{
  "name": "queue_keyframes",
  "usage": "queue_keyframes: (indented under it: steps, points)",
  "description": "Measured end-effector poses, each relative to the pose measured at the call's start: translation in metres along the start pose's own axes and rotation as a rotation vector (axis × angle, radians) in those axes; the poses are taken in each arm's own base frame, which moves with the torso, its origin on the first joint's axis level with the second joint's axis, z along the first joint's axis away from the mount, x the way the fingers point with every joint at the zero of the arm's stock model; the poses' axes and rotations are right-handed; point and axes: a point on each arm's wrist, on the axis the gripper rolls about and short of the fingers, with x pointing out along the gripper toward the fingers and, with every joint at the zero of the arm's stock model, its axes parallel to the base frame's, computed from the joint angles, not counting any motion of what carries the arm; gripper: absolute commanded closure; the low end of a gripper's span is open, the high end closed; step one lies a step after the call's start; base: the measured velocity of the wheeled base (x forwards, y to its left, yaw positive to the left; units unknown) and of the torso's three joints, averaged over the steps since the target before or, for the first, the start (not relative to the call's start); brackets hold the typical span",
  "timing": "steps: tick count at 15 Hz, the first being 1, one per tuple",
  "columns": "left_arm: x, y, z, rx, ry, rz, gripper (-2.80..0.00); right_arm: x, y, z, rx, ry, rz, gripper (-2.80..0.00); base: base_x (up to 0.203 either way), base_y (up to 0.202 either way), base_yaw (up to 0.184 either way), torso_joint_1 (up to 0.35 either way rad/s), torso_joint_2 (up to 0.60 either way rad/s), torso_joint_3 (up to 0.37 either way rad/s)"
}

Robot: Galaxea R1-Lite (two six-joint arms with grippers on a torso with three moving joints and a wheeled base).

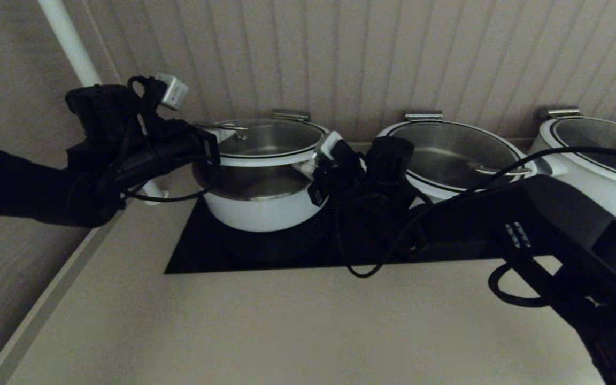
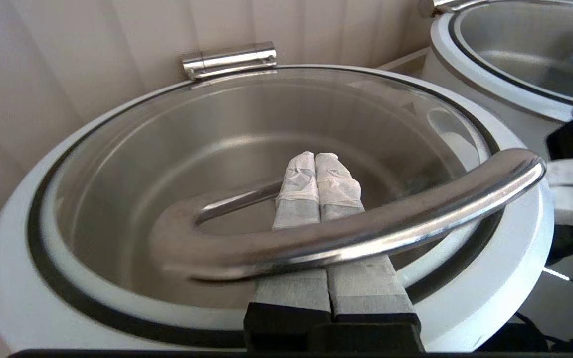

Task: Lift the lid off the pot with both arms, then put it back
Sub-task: Hold the pot lid with the right arm

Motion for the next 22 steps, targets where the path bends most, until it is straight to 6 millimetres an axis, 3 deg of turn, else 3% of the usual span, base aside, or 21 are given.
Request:
queue_keyframes:
  steps: [10,22]
  points:
    - [-0.013,-0.006,-0.007,-0.009,0.039,-0.005,0.00,0.009,-0.015,-0.001,-0.017,-0.014,-0.043,0.00,0.000,0.000,0.000,0.000,0.00,0.000]
    - [-0.054,-0.021,0.016,0.001,0.014,0.005,0.00,0.008,-0.017,0.001,-0.017,-0.010,-0.044,0.00,0.000,0.000,0.000,0.000,0.00,0.000]
